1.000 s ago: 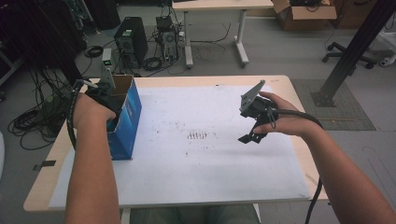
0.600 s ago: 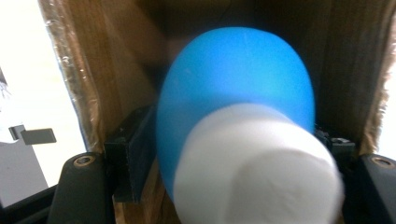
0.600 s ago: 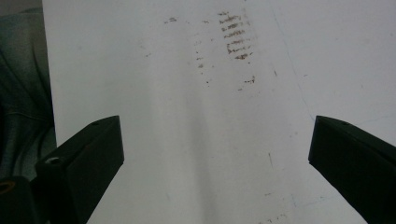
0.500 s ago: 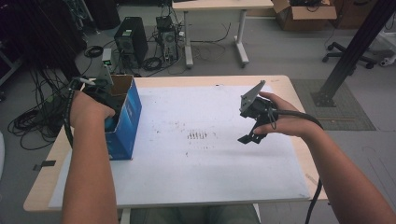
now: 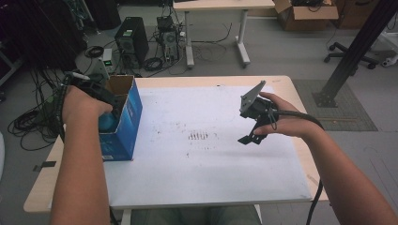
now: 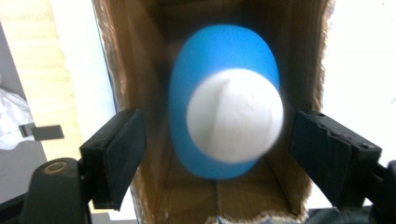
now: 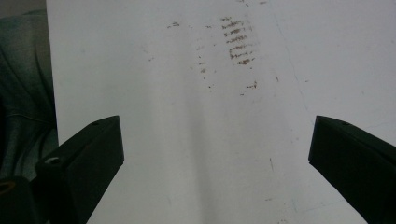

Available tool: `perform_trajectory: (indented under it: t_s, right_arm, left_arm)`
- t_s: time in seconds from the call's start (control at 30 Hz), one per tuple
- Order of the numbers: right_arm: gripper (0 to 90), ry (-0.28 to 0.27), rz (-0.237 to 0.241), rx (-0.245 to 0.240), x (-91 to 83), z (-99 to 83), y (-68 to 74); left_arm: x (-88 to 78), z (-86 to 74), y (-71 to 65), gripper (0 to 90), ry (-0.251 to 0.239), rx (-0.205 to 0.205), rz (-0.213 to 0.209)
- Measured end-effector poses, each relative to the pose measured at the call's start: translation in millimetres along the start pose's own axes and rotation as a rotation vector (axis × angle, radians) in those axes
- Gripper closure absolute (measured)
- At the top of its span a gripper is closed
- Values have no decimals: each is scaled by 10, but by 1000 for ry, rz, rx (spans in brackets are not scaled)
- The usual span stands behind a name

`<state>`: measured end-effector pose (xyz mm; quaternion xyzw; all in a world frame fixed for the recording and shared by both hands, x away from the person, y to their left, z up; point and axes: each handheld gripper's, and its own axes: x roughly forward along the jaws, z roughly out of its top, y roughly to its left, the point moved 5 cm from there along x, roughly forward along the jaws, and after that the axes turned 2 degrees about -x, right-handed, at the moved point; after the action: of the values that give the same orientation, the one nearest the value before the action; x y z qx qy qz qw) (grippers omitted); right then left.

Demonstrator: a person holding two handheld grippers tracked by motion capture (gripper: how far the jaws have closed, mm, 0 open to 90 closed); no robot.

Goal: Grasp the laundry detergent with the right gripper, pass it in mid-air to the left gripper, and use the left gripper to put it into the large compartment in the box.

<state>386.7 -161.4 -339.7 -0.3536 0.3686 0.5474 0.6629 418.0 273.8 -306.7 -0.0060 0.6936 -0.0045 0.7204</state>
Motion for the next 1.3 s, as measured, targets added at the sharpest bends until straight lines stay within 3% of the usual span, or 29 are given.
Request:
perform_trajectory:
  t_s: [0.33, 0.7, 0.83, 0.9, 1.07, 1.27, 1.3]
  right_arm:
    - [33, -4, -4, -6, -16, 39, 24]
    - [33, -6, -6, -14, -39, 43, 48]
    - [33, -8, -8, -15, -58, 37, 59]
    - [33, -9, -9, -14, -69, 35, 65]
    - [33, -13, -13, -18, -104, 35, 71]
    - [33, -11, -17, -21, -139, 6, 84]
    - [33, -8, -16, -20, -143, 1, 88]
  left_arm:
    - [-115, -49, -89, 123, -20, 30, -19]
    - [-263, -114, -240, 40, -28, 80, 7]
    - [-331, -135, -334, 23, -37, 117, 26]
    - [-375, -157, -411, 2, -30, 153, 64]
    - [-506, -188, -669, 2, -49, 249, 79]
    - [-686, -249, -1148, 2, -75, 424, 108]
    - [-710, -265, -1258, 2, -76, 471, 110]
